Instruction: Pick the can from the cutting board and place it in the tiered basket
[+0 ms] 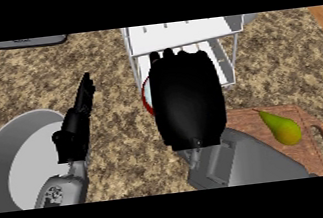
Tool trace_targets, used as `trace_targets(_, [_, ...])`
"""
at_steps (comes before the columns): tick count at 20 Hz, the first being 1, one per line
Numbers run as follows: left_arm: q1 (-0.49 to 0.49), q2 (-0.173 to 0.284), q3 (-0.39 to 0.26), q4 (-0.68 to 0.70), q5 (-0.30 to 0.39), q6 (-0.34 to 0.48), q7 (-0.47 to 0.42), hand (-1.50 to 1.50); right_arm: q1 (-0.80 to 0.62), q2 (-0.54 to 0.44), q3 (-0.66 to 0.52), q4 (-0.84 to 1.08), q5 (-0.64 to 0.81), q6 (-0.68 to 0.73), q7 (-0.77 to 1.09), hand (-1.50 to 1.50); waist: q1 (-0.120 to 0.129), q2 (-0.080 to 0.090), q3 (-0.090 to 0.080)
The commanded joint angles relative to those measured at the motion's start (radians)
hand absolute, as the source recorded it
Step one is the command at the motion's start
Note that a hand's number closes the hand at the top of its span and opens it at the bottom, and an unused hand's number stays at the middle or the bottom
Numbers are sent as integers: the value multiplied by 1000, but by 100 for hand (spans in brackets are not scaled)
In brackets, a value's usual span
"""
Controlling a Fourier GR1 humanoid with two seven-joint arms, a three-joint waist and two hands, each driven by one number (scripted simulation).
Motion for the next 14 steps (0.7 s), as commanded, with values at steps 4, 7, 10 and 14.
trace_targets(4, [-38, -9, 0, 6, -7, 7, 28, 0, -245, 19, -137, 67, -164, 54, 283, 150, -6, 3, 0])
trace_targets(7, [-12, -5, 5, 17, 1, 0, -3, 0, -296, 19, -204, 99, -236, -62, 298, 150, 1, 6, 1])
trace_targets(10, [-18, 22, 38, 34, 28, -28, -41, 0, -405, 19, -204, 235, -265, -104, 310, 150, 8, 11, 0])
trace_targets(14, [-14, 30, 25, -31, 24, -37, 18, 0, -437, 19, -233, 376, -224, -180, 222, 150, 0, 12, 2])
